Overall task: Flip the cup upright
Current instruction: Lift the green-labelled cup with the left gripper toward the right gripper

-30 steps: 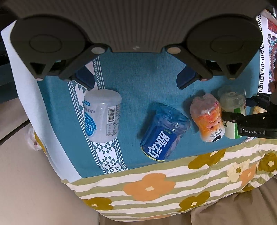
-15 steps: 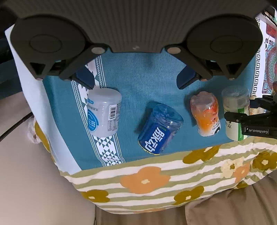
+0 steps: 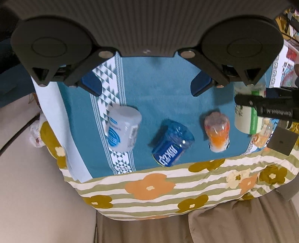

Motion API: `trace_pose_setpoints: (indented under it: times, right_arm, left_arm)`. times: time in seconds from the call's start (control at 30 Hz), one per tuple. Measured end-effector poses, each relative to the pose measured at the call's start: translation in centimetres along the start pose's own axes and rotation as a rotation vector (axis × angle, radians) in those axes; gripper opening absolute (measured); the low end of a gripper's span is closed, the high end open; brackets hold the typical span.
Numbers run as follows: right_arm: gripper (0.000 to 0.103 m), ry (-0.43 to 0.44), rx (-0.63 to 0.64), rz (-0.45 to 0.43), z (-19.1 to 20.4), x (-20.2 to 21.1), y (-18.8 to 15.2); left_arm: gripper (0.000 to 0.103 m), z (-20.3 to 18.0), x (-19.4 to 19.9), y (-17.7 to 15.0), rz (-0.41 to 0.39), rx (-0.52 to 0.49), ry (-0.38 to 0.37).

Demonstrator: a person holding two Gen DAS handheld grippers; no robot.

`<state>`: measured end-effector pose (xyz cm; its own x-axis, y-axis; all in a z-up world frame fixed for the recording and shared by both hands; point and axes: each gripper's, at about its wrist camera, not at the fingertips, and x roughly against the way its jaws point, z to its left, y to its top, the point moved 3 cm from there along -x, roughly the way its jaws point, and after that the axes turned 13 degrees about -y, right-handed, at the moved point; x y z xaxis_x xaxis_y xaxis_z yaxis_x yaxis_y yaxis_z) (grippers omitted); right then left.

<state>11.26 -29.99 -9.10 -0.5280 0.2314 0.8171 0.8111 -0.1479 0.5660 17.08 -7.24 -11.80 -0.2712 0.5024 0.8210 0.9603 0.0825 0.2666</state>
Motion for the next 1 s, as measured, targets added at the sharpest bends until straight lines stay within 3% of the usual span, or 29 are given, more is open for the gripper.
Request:
trace_pose_setpoints:
  times: [0.33,0.7,0.77,0.83,1.0]
  right_arm:
    - [0.103,0.002,-0.013,0.031,-3.4,-0.1,-4.5]
    - [0.103,0.020,-0.019,0.059,-5.0,-1.3,-6.6]
    - [0.103,0.027,-0.019,0.059,-5.1,-1.3,-6.5]
    - [0.103,0.032,-0.018,0.056,-5.1,-1.1,-6.5]
    - [0.103,0.043,-0.019,0.049,-5.4,-0.8,-6.4]
  left_arm:
    - [0.068,-2.2,-3.9,-4.7,0.090,-0.113,0.050]
    - [0.069,-3.2,-6.3,-4.7,0.101,-0.177,0.088]
    - [0.073,-3.3,-6.2,-4.7,0.099,-0.185,0.091]
    - [0.089,-3.4,-6.1,-4.8,0.088,-0.194,0.101]
    - [0.090,-3.9,-5.7,-4.8,0.066,-0.209,0.115]
